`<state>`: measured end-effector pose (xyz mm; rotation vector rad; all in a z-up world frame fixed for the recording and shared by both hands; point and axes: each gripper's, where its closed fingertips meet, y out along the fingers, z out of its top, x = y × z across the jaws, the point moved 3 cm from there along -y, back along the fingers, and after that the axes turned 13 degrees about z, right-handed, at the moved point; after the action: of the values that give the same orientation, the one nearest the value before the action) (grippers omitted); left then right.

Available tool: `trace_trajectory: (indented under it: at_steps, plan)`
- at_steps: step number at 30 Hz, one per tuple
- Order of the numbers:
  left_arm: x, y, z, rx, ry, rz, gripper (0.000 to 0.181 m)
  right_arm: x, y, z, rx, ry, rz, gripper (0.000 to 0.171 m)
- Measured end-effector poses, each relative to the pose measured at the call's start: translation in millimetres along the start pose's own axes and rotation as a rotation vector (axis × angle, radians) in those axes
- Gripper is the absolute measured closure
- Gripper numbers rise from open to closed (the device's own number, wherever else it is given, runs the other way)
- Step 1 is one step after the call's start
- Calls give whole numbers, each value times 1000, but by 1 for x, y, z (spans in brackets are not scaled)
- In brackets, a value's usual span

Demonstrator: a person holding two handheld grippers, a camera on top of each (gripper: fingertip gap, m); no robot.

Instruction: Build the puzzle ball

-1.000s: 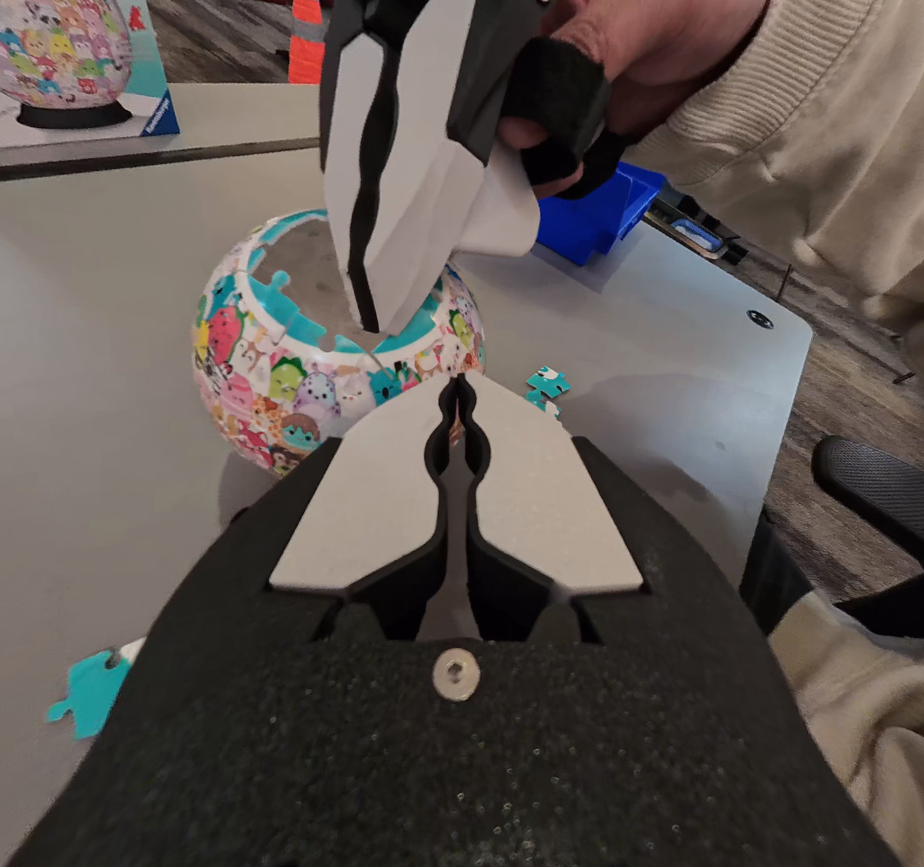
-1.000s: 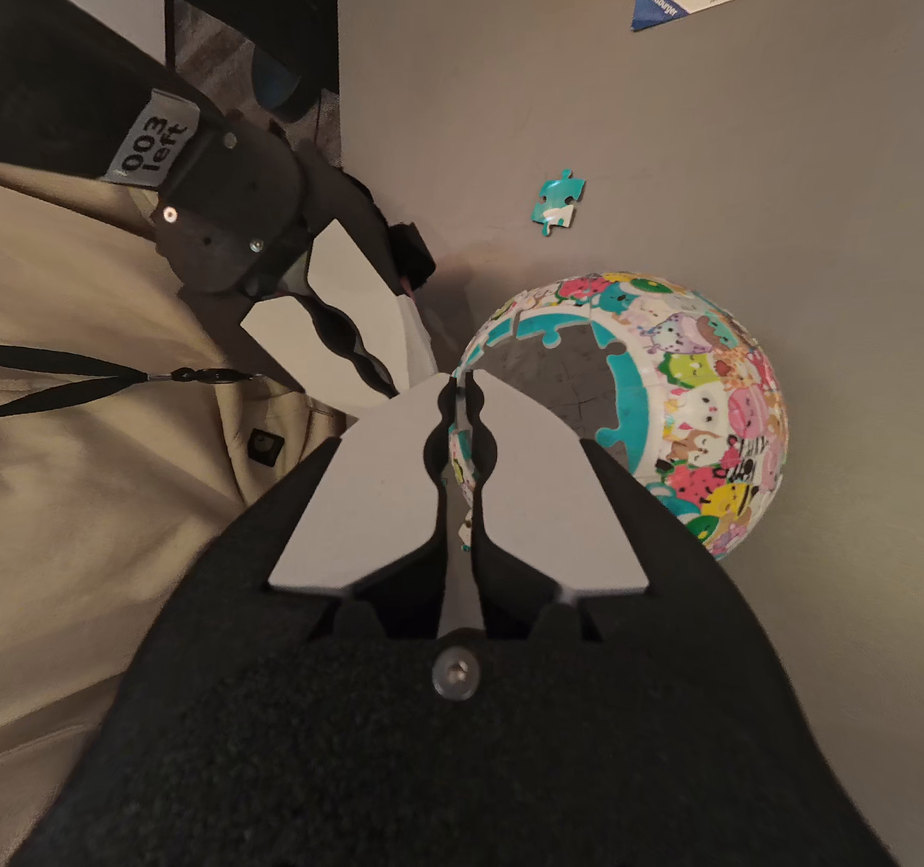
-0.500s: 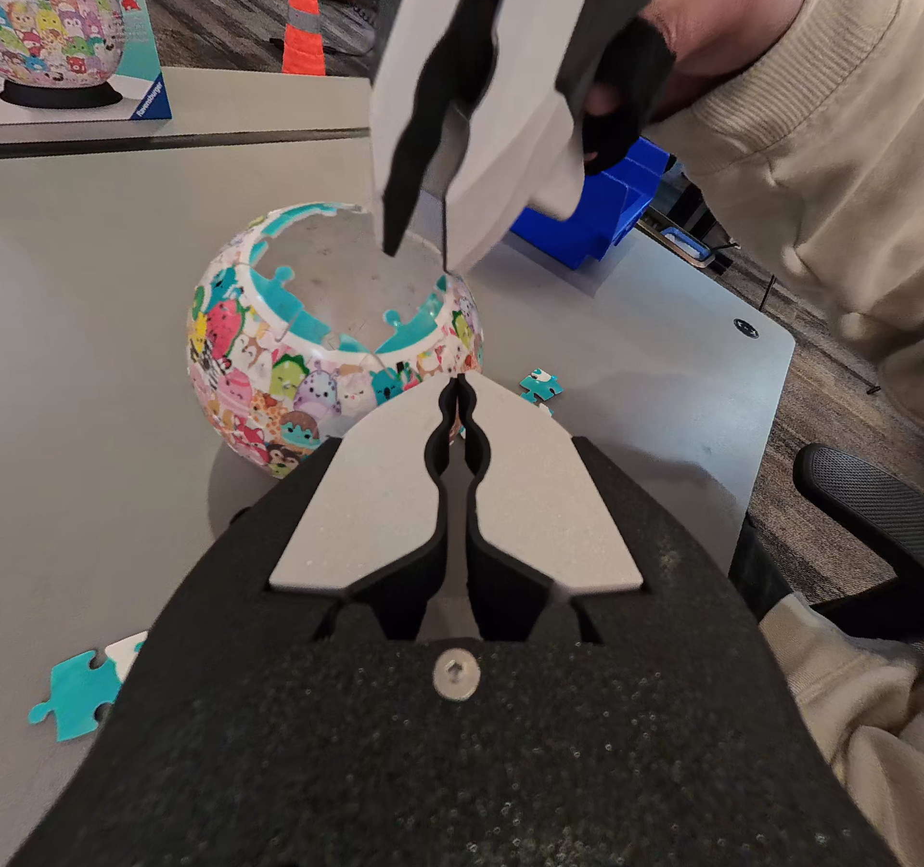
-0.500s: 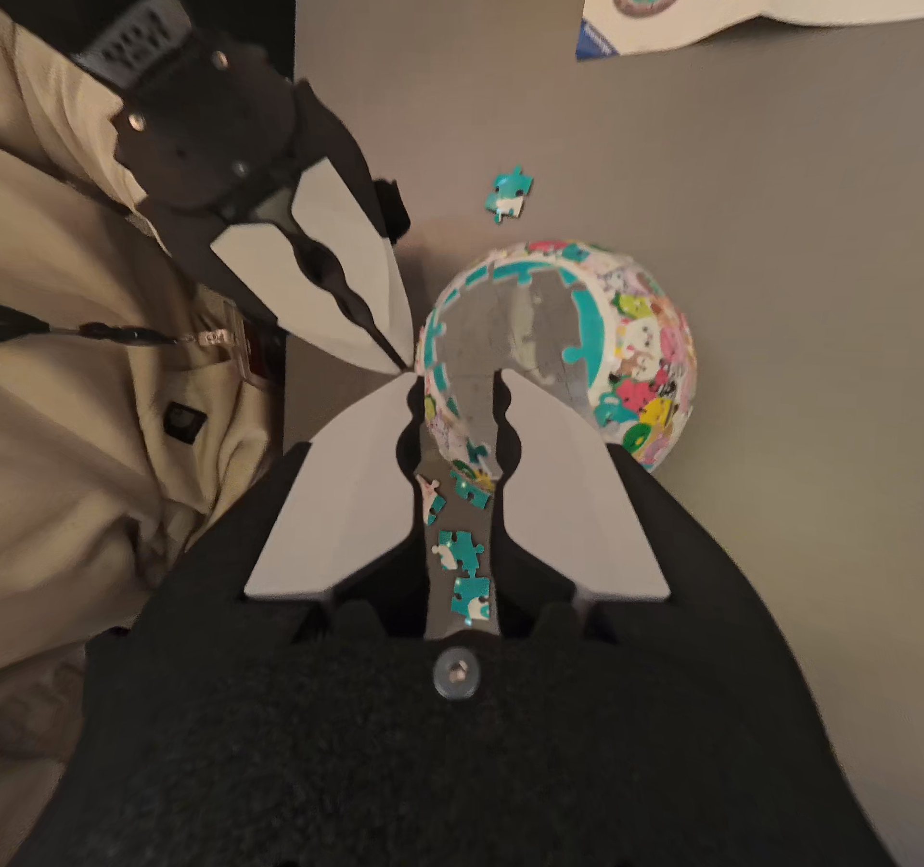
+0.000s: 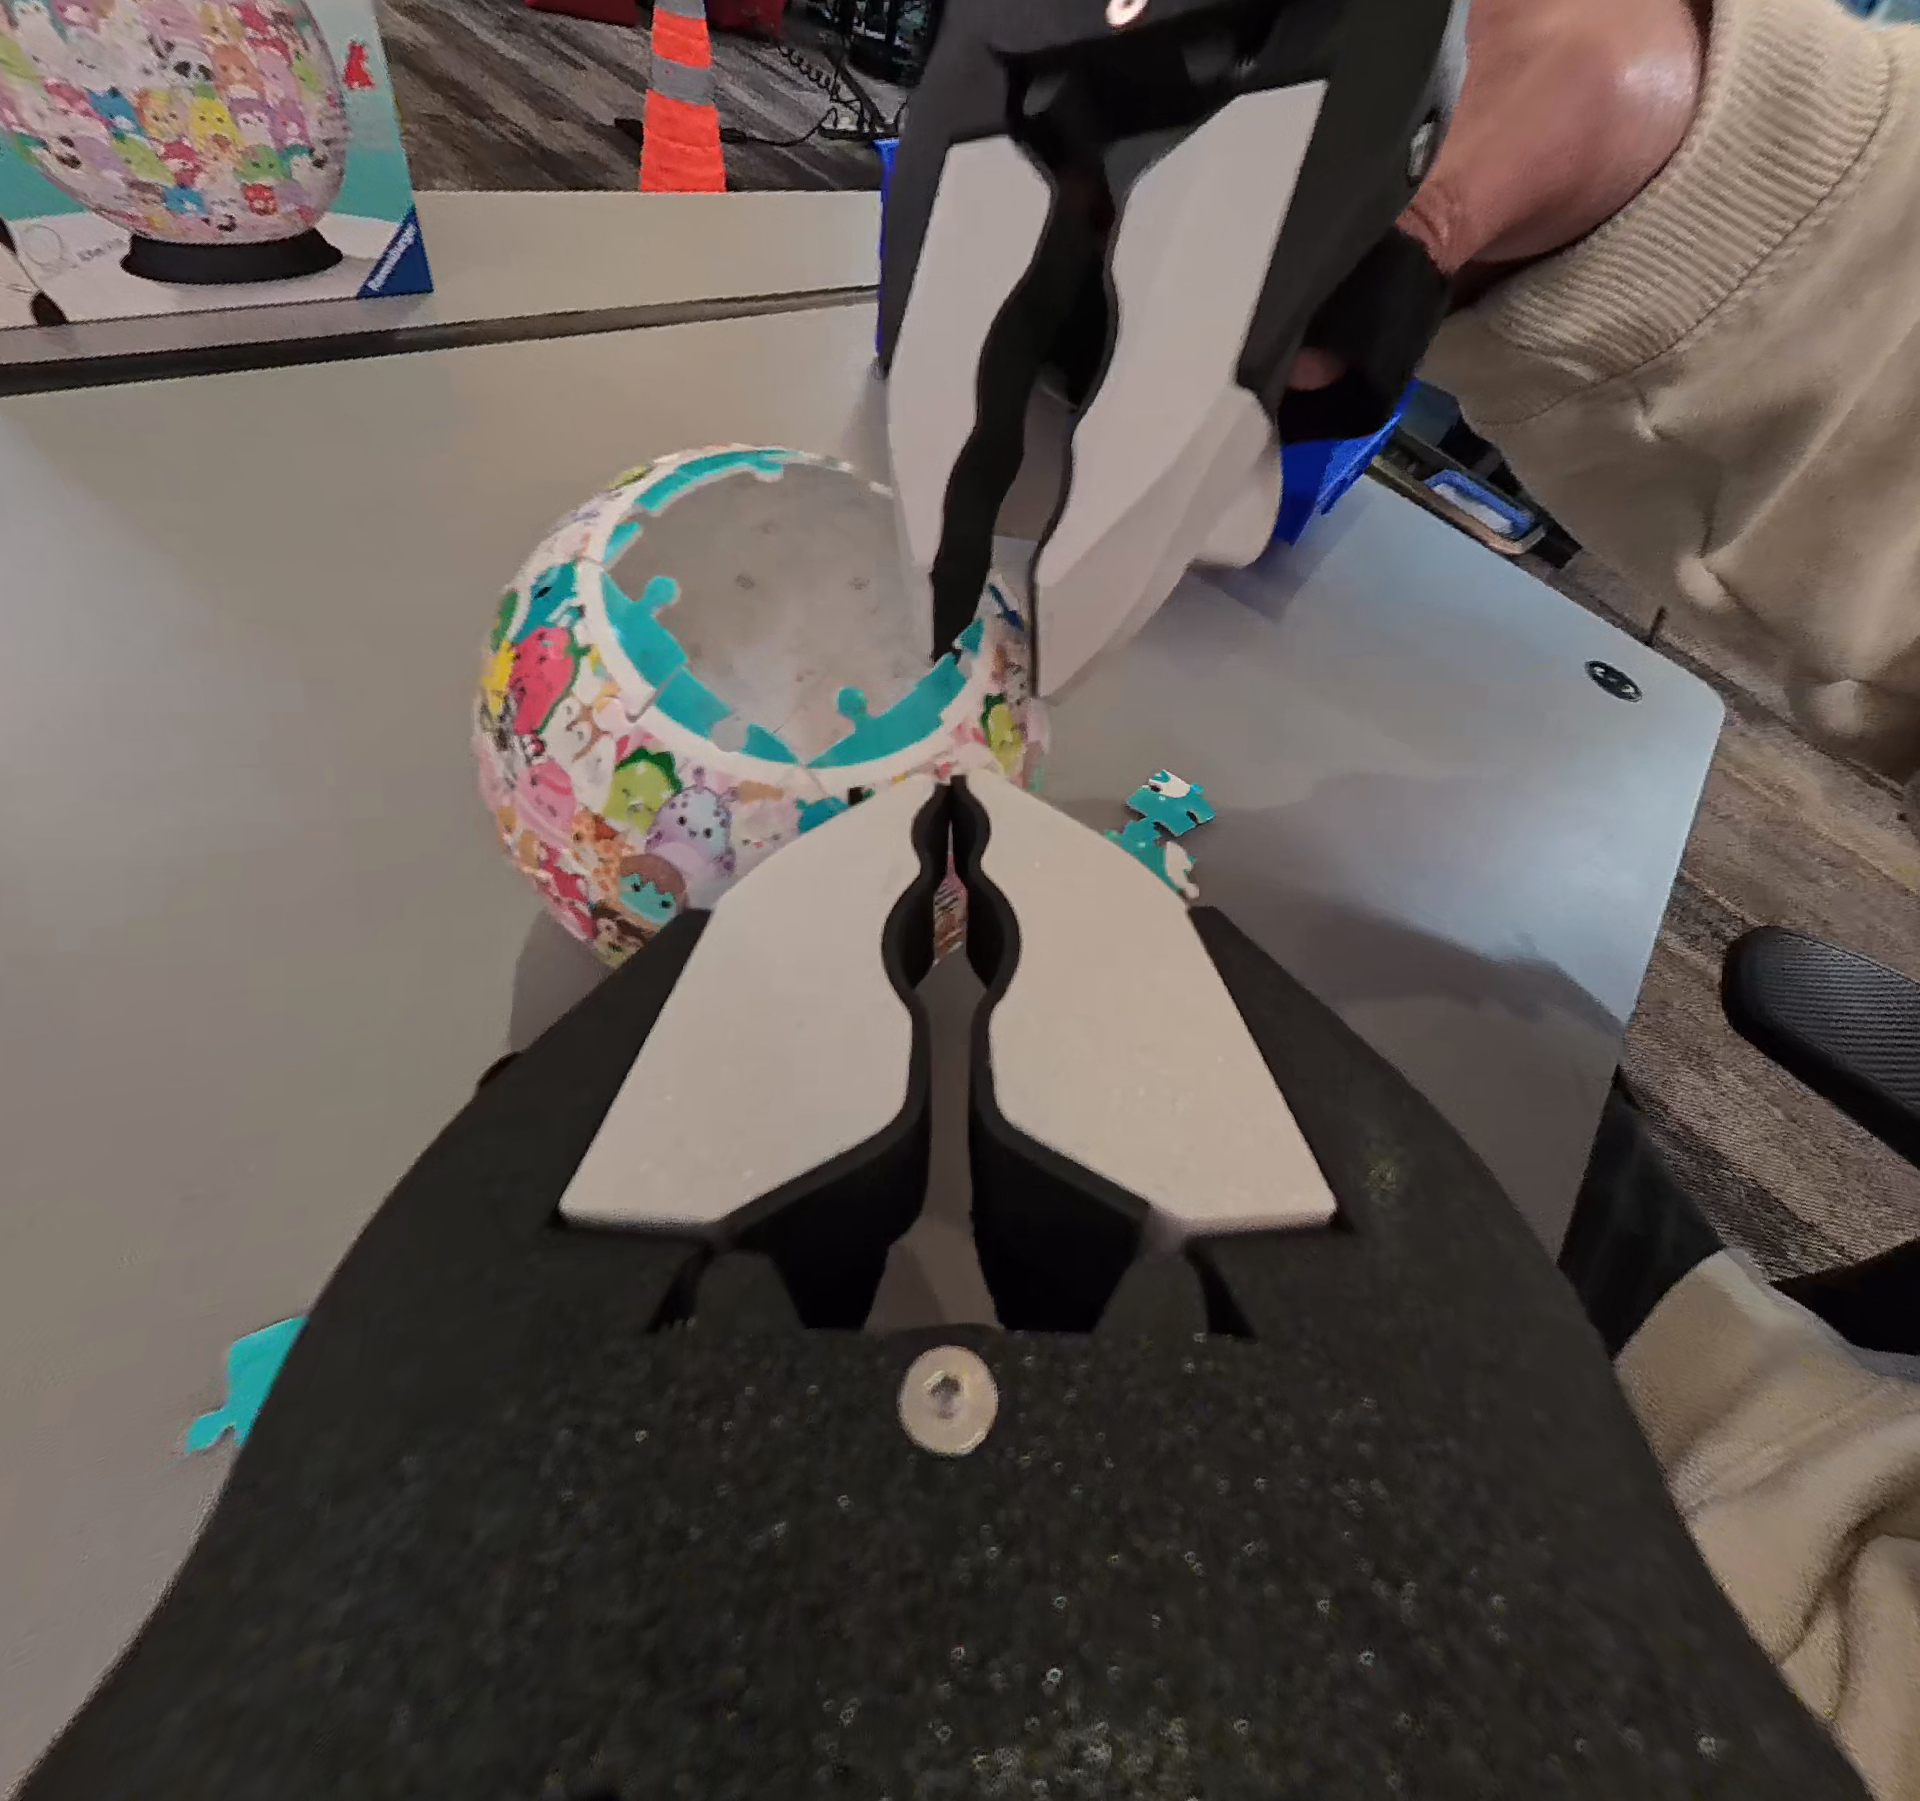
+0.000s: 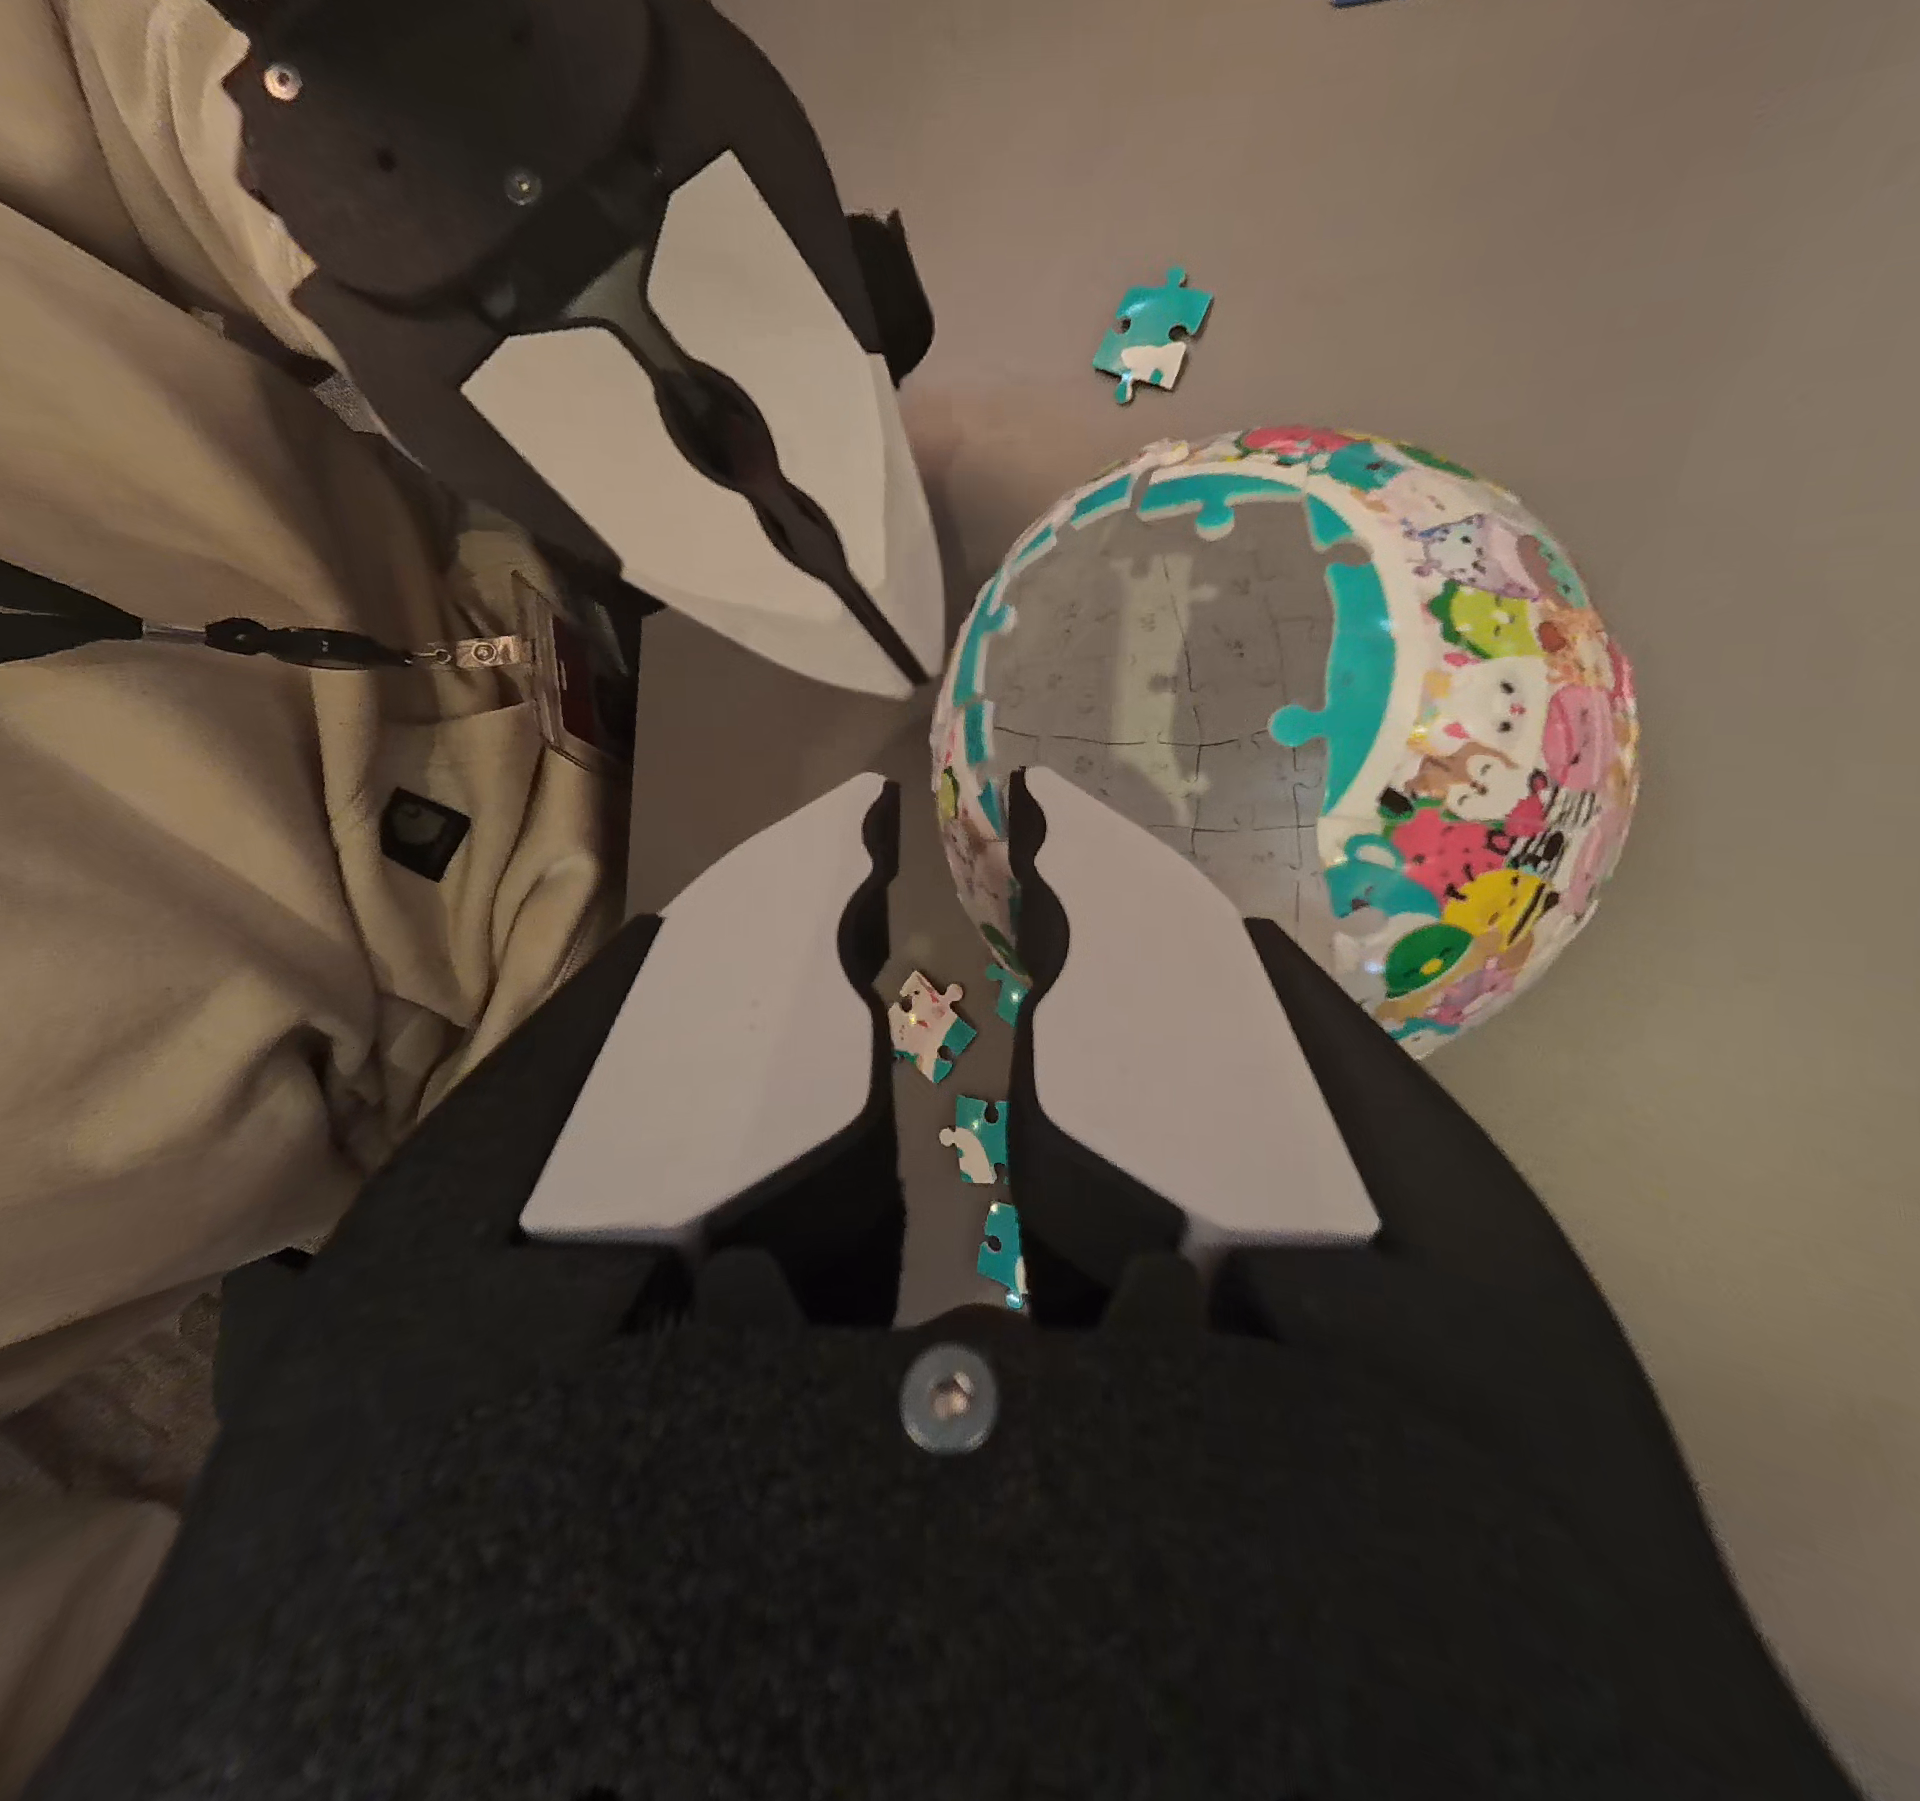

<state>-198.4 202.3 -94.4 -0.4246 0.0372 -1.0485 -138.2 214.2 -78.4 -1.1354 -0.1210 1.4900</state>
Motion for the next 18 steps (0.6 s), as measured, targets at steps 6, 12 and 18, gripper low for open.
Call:
trace_trajectory:
  at_steps: [6,12,18]
  plan:
    - [0,-2,-1,3,7,-8,181,-1,2,1,-11,-7,-3,150]
    - [-1,-1,-6,-11,24,-3,181,-1,5,1,-14,-8,-4,148]
    - [-2,1,-8,-17,-2,-31,181,-2,7,2,-27,-9,-6,146]
